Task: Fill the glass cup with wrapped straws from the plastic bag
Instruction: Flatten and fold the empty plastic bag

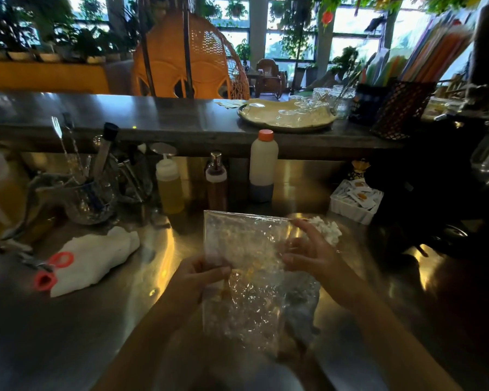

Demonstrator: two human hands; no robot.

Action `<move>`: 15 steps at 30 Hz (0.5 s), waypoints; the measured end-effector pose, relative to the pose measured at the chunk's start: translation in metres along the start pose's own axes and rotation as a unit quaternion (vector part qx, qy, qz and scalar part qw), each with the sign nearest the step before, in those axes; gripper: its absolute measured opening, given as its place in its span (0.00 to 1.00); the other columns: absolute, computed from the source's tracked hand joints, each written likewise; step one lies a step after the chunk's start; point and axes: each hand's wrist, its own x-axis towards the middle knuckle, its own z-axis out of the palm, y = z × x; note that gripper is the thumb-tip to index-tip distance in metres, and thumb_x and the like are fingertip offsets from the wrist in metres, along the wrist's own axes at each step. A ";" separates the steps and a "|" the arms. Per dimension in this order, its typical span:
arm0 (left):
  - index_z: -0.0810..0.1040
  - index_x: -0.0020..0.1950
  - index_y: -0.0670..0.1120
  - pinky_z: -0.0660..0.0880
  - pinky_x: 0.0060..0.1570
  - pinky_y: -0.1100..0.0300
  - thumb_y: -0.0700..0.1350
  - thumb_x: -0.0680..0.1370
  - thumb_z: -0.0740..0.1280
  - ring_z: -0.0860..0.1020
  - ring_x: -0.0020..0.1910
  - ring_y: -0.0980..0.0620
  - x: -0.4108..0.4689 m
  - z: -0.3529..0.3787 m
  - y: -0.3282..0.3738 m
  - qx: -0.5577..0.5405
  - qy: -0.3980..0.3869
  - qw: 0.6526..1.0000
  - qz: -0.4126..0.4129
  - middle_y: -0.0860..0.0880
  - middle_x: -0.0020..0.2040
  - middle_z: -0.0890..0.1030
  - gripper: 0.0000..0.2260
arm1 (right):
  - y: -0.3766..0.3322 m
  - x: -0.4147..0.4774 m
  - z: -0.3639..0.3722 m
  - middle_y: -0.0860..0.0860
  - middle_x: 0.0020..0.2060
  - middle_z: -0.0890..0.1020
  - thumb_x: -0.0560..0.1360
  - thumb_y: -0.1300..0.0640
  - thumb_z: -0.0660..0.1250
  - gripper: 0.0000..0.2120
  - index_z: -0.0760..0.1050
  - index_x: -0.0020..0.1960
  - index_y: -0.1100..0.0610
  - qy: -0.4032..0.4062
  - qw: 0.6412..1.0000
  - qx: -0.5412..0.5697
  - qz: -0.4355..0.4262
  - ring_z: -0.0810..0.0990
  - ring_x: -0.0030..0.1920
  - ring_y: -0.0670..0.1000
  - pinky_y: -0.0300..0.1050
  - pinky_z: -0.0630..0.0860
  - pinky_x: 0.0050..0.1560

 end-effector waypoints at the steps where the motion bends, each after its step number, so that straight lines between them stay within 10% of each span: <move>1: 0.82 0.35 0.46 0.79 0.33 0.54 0.39 0.64 0.70 0.80 0.34 0.50 -0.003 -0.002 0.001 -0.009 0.008 1.000 0.001 0.46 0.35 0.82 0.04 | 0.005 0.001 0.006 0.52 0.47 0.81 0.61 0.55 0.73 0.38 0.61 0.68 0.49 -0.007 1.000 -0.001 0.009 0.82 0.45 0.47 0.40 0.79 0.43; 5: 0.80 0.37 0.44 0.78 0.37 0.53 0.38 0.64 0.70 0.80 0.32 0.49 -0.011 -0.015 -0.001 -0.031 0.055 0.998 0.009 0.44 0.36 0.81 0.04 | 0.021 0.007 0.034 0.46 0.32 0.82 0.61 0.55 0.74 0.32 0.66 0.62 0.50 -0.003 1.000 -0.009 0.027 0.80 0.37 0.44 0.38 0.77 0.36; 15: 0.78 0.44 0.47 0.78 0.36 0.53 0.42 0.67 0.73 0.81 0.36 0.49 -0.026 -0.065 -0.010 0.008 0.157 0.987 -0.042 0.44 0.40 0.84 0.08 | 0.045 0.033 0.099 0.54 0.33 0.78 0.69 0.67 0.70 0.14 0.71 0.52 0.65 0.035 0.997 0.013 0.074 0.77 0.31 0.50 0.39 0.74 0.30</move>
